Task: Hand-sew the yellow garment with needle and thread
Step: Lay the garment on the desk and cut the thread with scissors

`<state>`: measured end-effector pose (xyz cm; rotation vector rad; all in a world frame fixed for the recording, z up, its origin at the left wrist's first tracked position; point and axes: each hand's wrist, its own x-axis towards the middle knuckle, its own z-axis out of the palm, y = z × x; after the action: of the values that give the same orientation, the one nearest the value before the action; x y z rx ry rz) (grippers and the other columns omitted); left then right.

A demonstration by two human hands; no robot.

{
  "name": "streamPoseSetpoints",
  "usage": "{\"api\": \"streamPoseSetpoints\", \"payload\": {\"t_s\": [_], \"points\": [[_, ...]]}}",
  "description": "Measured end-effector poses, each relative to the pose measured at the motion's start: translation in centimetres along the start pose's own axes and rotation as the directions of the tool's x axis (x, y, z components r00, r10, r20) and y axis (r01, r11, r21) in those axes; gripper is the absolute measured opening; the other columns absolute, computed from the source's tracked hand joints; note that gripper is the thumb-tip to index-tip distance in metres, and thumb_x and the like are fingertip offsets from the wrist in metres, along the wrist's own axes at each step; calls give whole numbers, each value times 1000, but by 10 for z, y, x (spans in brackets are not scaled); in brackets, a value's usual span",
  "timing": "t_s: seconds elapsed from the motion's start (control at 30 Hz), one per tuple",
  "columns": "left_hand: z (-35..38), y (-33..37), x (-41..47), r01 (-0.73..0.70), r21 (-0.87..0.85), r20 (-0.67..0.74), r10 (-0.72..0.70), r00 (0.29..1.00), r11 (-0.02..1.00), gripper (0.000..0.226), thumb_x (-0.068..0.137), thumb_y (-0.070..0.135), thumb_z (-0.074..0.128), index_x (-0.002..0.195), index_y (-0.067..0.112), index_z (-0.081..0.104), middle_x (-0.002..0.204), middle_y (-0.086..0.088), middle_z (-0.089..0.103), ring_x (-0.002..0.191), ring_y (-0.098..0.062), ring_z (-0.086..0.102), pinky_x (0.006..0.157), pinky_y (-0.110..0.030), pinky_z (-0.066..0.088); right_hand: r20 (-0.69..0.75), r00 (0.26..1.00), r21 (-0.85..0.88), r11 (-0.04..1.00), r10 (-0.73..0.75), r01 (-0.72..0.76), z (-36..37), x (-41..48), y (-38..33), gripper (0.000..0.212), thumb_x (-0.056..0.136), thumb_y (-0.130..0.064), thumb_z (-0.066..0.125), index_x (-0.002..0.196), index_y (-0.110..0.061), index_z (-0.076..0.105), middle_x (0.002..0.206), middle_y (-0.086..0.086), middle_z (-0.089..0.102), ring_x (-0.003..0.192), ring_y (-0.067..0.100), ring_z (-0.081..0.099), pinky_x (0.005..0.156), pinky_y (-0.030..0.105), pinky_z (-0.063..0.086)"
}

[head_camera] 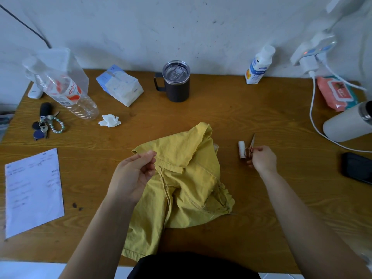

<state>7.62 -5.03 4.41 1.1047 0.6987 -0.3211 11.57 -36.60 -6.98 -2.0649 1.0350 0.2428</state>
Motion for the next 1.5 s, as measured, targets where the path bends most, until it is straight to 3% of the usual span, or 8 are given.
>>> {"api": "streamPoseSetpoints", "payload": {"t_s": [0.17,0.33,0.53,0.77,0.87,1.0,1.23,1.5], "points": [[-4,-3,3,4,-9,3,-4,1000,1000,17,92,3,55,79,2,67,62,-3,60,56,-9,52,45,-15,45,-6,997,-178,982,-71,69,5,-3,-3,55,88,-57,49,108,-5,49,87,7,58,74,24,57,60,35,44],[-4,-4,5,-7,-18,0,7,1000,1000,19,92,2,54,78,1,66,62,-3,59,55,-8,52,44,-14,44,-39,993,-420,903,-113,87,16,-8,-11,70,77,-61,61,115,-5,41,103,13,59,86,32,61,56,33,40],[-4,-5,5,-17,-14,6,17,1000,1000,18,93,2,53,79,1,65,63,-4,58,58,-10,50,45,-14,44,-37,979,-518,841,-202,154,23,-8,-12,48,87,-46,57,110,-5,43,103,16,59,87,34,61,56,35,40],[-7,-6,5,-8,-17,20,8,1000,1000,17,92,3,54,81,1,66,65,-4,58,60,-10,51,46,-15,44,-12,967,-535,819,-253,208,25,-11,-11,22,92,-28,51,91,-11,38,68,2,45,53,18,42,43,28,25],[-7,-7,5,-4,-15,22,5,1000,1000,17,92,3,55,80,1,67,65,-4,58,60,-10,51,47,-16,45,38,974,-485,848,-223,213,22,-15,-11,25,94,-30,49,98,-6,46,69,2,46,57,18,45,45,29,27],[-10,-8,3,10,-8,22,-10,1000,1000,15,90,4,57,80,2,67,65,-3,59,58,-9,53,46,-16,45,148,961,-279,923,-232,266,15,-34,-12,29,97,-32,43,100,-5,52,70,1,54,58,15,50,46,28,31],[-17,-14,-10,5,11,1,-5,1000,1000,16,91,6,57,78,4,67,61,-1,61,53,-6,54,45,-16,46,275,903,155,942,-331,298,-11,-99,-10,7,95,-23,45,95,-20,51,76,-1,62,47,8,55,50,27,40],[-55,-53,-44,78,-15,-154,-80,985,997,15,91,1,57,80,-2,65,57,-3,58,48,-8,53,41,-16,42,542,738,228,916,-402,332,-5,-168,12,7,95,-18,49,91,-20,54,72,1,61,49,8,54,45,18,39]]}}
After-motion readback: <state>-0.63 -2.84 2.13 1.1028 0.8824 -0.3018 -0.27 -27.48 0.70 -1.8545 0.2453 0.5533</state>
